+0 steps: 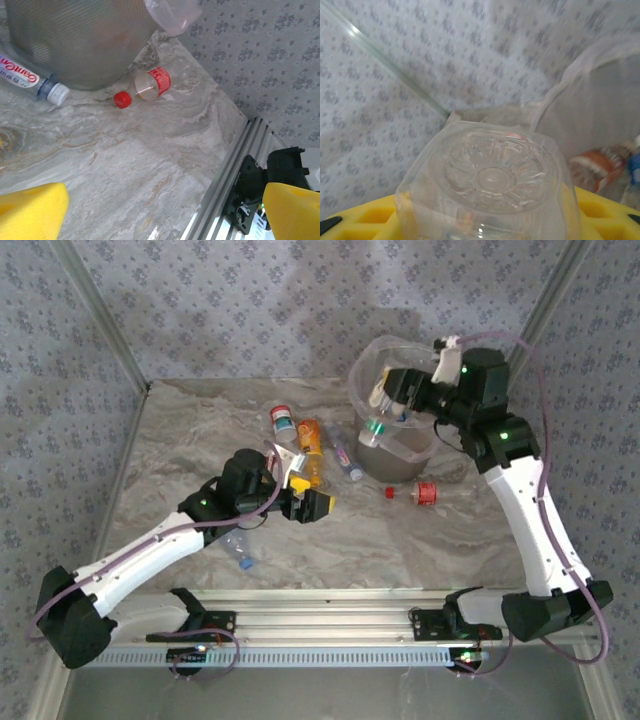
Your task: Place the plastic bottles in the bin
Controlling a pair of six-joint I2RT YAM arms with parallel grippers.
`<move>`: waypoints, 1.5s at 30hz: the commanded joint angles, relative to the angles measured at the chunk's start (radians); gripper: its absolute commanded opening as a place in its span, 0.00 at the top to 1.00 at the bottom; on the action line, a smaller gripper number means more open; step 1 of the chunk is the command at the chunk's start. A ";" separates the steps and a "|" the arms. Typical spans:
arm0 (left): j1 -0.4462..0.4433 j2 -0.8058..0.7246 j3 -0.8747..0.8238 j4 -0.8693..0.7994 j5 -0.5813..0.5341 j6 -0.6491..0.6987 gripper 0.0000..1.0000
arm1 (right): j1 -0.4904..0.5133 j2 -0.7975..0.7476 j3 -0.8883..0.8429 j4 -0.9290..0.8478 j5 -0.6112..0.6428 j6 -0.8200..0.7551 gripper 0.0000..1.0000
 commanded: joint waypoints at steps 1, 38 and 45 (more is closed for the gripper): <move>-0.001 -0.028 0.004 -0.056 -0.034 0.035 0.00 | -0.031 0.063 0.121 -0.064 0.124 -0.078 0.46; -0.012 -0.025 0.029 -0.100 -0.032 0.052 0.00 | -0.018 0.447 0.201 -0.320 0.392 -0.463 0.39; -0.016 -0.016 0.032 -0.098 -0.031 0.052 0.00 | -0.012 0.374 0.160 -0.305 0.326 -0.459 0.16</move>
